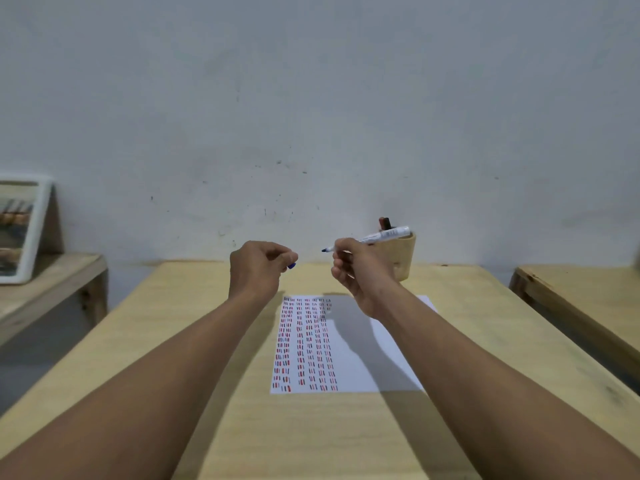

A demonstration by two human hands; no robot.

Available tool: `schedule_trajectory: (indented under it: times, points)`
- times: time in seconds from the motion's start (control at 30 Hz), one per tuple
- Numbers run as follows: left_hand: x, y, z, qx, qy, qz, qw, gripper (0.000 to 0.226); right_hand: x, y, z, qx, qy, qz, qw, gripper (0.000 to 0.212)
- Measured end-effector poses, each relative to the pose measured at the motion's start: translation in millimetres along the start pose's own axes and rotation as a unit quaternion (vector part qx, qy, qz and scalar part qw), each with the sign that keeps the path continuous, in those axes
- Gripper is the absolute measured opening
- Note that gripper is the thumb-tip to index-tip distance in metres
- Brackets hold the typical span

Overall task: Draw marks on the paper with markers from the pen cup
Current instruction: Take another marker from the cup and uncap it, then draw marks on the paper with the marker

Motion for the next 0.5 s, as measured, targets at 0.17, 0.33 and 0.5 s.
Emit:
schedule_trajectory:
  times: [0.17,0.33,0.5]
  points:
    - [-8.8,-2.9,39.4,0.095,-0.023,0.005,0.995,0.007,4.1,-0.8,-12.6,-0.090,-0.026,0.003,0.996,0.009]
    - [-12.5,4.4,58.9,0.226,-0.013,0.028,0.974,0.010,8.2,-11.4,-22.7,-0.199,-0.054,0.003,0.979,0.016]
    - [-13.0,6.2,63.2,0.245,-0.018,0.024,0.969,0.034,13.6,-24.5,-27.3,-0.255,-0.075,-0.025,0.964,0.020]
Point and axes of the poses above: each hand's wrist, its own x-axis towards the middle knuckle, its own y-axis out of the palm, z = x × y, the point moved 9 cm from there along x, towards the middle knuckle, and after that the axes turned 1 degree about -y, right-handed, at the moved point
